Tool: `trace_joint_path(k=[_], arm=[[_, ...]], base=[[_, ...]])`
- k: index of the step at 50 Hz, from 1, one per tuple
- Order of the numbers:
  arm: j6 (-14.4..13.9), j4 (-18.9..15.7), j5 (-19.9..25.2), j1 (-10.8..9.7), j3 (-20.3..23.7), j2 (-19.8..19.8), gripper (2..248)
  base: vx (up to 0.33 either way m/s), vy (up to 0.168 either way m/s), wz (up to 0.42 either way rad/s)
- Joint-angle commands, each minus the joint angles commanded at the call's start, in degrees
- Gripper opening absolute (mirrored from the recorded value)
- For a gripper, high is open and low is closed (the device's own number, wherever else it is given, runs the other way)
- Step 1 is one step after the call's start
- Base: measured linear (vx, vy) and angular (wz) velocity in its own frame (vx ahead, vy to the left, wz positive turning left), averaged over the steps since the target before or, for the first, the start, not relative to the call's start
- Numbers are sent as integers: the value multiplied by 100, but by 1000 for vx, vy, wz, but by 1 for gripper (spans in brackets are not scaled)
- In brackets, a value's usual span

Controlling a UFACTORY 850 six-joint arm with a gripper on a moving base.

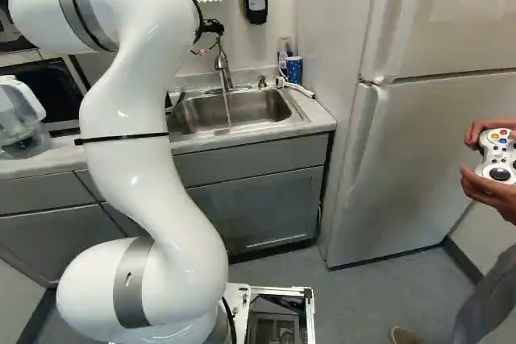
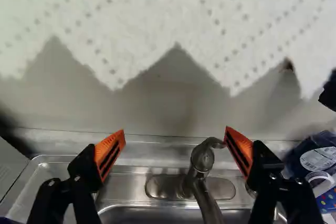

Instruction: Rinse the cup and place it in the tray

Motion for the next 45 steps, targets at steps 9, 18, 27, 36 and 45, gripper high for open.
trace_joint_path(k=[9, 18, 27, 36, 45], arm=[[0, 0, 0, 0, 0, 0, 247], [0, 0, 0, 1, 18, 15, 247], [0, 0, 0, 4, 45, 36, 247], [0, 0, 0, 21, 71, 57, 247], [0, 0, 0, 36, 107, 86, 247]], base=[[0, 0, 0], [0, 0, 0], [0, 0, 0], [0, 0, 0], [0, 0, 0]])
